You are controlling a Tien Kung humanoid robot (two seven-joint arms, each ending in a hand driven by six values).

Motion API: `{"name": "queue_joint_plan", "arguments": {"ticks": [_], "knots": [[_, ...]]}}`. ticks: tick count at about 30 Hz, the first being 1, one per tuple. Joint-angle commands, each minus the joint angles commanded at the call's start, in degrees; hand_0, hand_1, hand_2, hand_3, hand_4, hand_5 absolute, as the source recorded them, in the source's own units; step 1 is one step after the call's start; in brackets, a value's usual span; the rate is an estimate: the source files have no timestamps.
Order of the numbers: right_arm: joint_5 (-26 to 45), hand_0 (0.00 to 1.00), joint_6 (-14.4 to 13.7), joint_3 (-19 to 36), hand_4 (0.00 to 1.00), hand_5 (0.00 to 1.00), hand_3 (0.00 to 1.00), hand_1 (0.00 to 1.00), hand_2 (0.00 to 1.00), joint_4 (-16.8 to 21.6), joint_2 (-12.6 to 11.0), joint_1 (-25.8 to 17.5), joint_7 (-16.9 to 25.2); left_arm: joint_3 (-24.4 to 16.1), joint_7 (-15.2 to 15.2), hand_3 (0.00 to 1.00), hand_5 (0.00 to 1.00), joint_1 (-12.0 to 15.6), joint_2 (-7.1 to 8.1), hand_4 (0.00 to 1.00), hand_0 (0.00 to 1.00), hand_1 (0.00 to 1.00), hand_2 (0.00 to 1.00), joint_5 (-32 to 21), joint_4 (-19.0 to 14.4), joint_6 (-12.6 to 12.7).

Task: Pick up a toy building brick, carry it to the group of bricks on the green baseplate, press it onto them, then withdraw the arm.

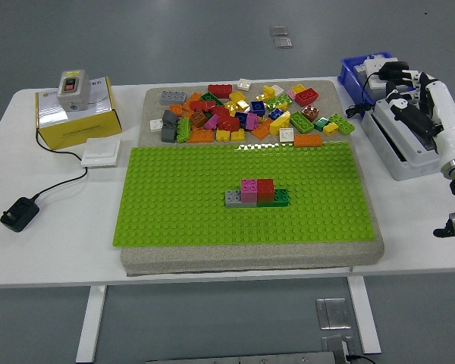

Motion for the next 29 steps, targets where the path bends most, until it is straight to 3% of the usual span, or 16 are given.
{"name": "queue_joint_plan", "arguments": {"ticks": [29], "knots": [[-0.2,0.377,0.4,-0.3,0.626,0.604,0.761,0.617,0.750,1.0,0.3,0.4,-0.3,-0.1,0.2,0.703,0.623,0.0,-0.07,0.242,0.690,0.674,0.540,0.1,0.0,-0.3]]}}
